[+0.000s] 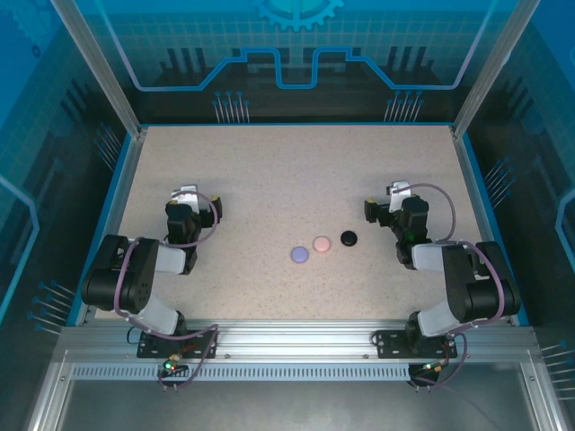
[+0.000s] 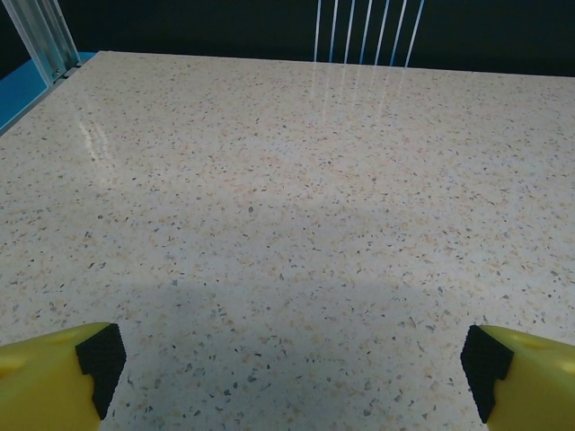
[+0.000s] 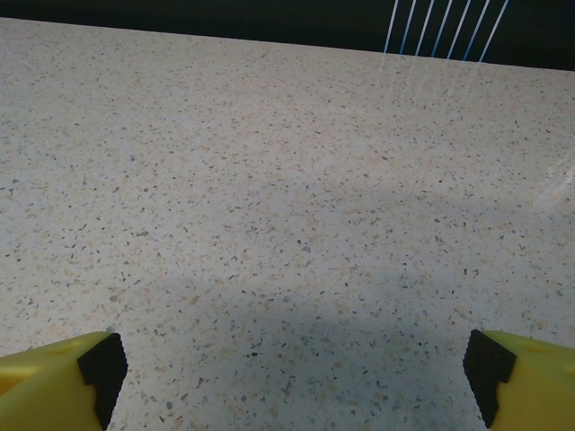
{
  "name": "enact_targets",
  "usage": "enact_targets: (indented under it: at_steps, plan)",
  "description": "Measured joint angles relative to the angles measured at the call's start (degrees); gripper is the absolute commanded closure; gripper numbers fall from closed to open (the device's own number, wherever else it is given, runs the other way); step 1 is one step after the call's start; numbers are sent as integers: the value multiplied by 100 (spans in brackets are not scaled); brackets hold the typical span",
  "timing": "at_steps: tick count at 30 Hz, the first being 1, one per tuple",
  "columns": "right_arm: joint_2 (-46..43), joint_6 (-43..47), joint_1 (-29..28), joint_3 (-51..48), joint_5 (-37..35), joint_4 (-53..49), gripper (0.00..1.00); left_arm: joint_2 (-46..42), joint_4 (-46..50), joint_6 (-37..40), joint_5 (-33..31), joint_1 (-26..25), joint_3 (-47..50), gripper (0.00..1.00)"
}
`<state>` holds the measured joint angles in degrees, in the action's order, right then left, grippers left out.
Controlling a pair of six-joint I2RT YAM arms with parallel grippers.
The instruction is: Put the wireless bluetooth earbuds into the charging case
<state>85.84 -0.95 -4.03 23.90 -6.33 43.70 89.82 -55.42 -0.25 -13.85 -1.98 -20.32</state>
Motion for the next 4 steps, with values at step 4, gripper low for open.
enact_targets:
  at_steps: [4]
  plan:
    - [0,17,0,0,42,-33,0,0,22,-13,0,0,0,1]
